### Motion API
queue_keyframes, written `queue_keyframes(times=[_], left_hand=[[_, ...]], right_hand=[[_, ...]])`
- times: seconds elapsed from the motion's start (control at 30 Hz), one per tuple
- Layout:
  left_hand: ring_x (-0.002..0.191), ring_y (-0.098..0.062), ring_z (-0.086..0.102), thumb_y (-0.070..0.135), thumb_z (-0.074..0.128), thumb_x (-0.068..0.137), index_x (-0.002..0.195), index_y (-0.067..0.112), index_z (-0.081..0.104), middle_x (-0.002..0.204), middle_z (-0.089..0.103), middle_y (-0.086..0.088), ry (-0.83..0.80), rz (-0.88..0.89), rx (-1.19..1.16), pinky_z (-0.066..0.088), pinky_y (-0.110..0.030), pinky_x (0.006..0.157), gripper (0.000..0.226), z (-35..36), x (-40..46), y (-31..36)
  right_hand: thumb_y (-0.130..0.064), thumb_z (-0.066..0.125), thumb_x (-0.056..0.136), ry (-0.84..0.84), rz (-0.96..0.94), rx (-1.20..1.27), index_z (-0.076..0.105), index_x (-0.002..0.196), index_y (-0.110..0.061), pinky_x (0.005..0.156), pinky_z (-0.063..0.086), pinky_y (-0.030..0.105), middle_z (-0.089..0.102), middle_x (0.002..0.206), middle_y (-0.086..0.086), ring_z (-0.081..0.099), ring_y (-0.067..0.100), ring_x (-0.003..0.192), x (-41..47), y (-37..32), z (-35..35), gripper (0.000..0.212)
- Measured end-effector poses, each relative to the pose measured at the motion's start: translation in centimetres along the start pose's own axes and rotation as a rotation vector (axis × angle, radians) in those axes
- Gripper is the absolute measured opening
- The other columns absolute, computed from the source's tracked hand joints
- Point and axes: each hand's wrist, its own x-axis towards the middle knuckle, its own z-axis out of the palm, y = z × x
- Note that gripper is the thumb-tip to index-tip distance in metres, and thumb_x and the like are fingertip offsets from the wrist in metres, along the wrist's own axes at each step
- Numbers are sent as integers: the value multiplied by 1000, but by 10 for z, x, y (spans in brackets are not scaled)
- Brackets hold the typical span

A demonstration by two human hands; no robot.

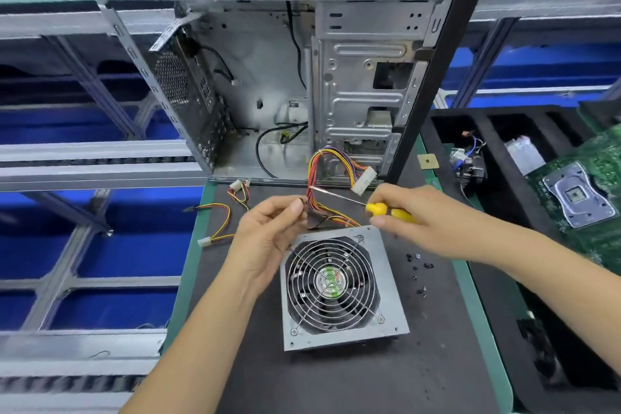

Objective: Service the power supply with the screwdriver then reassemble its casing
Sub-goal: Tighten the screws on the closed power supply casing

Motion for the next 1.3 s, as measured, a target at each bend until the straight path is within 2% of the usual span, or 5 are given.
queue_keyframes(times=[0.47, 0.7, 0.93, 1.1, 1.3], left_hand=[[68, -11, 66, 8, 71, 72, 81, 12, 78, 75, 72, -5, -42, 121, 170, 54, -20, 66, 12, -9, -2, 8], [76, -28, 54, 12, 76, 74, 79, 20, 78, 75, 71, -2, -68, 189, 359, 39, -43, 76, 10, -20, -1, 11], [74, -17, 53, 10, 74, 79, 83, 14, 77, 80, 67, 1, -138, 354, 540, 43, -32, 68, 7, -26, -5, 18], [80, -30, 61, 18, 72, 77, 83, 20, 78, 85, 70, -4, -65, 316, 464, 46, -49, 78, 9, -29, -9, 9], [79, -24, 66, 9, 72, 82, 86, 24, 78, 81, 74, -2, -41, 277, 429, 46, -48, 77, 17, -38, -7, 7]], right_hand=[[-41, 54, 91, 22, -64, -143, 63, 108, -29, 79, 49, 42, 66, 99, -13, 59, 13, 92, 4, -14, -12, 23], [-37, 53, 93, -72, -18, -68, 62, 106, -29, 77, 49, 34, 67, 76, -12, 59, 3, 79, 7, -18, -15, 17], [-27, 50, 97, -217, -12, 59, 61, 88, -20, 60, 35, 9, 71, 73, -9, 51, -3, 62, 18, -36, -29, 15], [-28, 59, 91, -177, -34, 12, 67, 88, -23, 82, 48, 42, 69, 77, -3, 61, 16, 78, 29, -39, -30, 10], [-32, 62, 88, -158, -47, -63, 68, 89, -28, 81, 49, 42, 66, 70, -13, 61, 10, 74, 41, -43, -30, 8]])
